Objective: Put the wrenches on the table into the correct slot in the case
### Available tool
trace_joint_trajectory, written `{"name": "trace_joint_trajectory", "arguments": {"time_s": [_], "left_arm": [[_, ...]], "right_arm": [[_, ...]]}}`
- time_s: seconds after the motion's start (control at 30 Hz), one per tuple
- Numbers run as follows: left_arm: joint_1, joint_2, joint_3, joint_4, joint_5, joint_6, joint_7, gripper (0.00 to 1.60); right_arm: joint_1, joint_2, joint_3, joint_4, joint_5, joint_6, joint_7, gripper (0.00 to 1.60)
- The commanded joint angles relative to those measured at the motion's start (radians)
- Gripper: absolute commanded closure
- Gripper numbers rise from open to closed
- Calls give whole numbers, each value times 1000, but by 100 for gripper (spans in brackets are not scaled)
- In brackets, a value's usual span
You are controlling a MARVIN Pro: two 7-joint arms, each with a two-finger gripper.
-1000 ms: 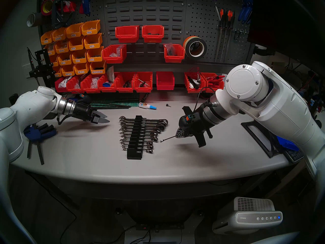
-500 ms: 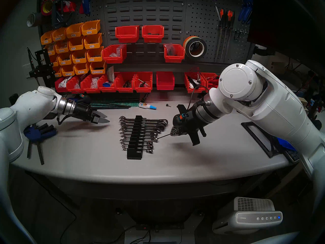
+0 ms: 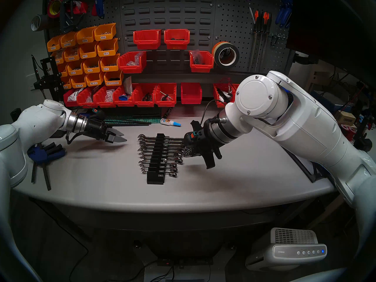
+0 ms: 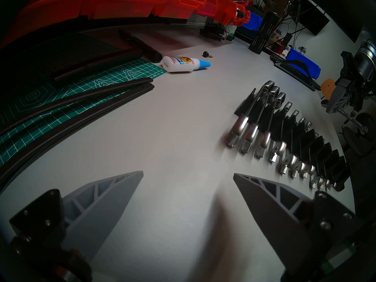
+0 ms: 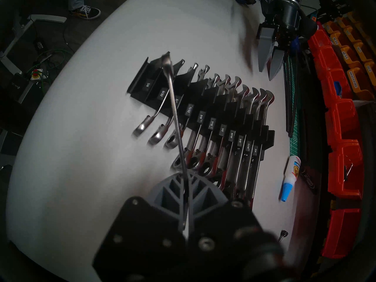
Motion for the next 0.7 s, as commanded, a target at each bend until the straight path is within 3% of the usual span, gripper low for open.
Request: {"name": "trace_joint_trajectory", "arguments": {"time_s": [0.0,0.53,0.67], "left_arm": [[-27,-2,-10,2,-2,-1,-2,0],[-27,-2,-10,3,-2,-1,-2,0],[-27,-2,-10,3,-2,-1,-2,0]], "right_arm": [[31,-75,-9,-1,-3,29,1,160],[79,-92,-91,-16,-12,108,16,160],[79,-73,-110,-51,-3,139,-26,160]]}}
